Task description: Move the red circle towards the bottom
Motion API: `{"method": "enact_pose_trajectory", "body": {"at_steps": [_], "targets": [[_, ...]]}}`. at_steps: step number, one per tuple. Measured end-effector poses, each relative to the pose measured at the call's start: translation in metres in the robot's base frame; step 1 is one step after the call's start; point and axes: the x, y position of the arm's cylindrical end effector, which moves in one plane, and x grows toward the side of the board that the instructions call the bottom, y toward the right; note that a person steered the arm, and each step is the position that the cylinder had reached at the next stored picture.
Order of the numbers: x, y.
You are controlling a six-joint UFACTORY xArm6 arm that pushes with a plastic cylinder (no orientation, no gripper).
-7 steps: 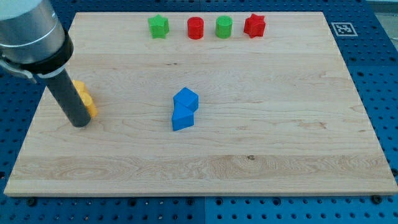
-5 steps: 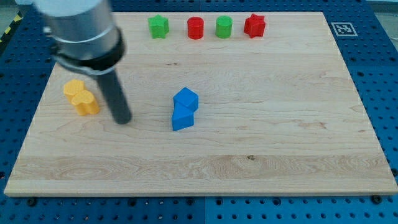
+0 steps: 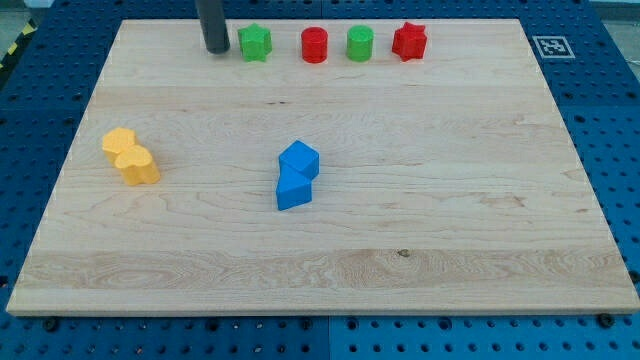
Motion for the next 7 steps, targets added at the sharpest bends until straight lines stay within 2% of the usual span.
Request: {"method": "enact_pose_trajectory", "body": {"at_steps": [1, 2, 3, 5, 7], "targets": [[-0.04, 0.009], [-0.041, 0.047], [-0.035, 0.112], [0.018, 0.127], [0.05, 0.177]]}}
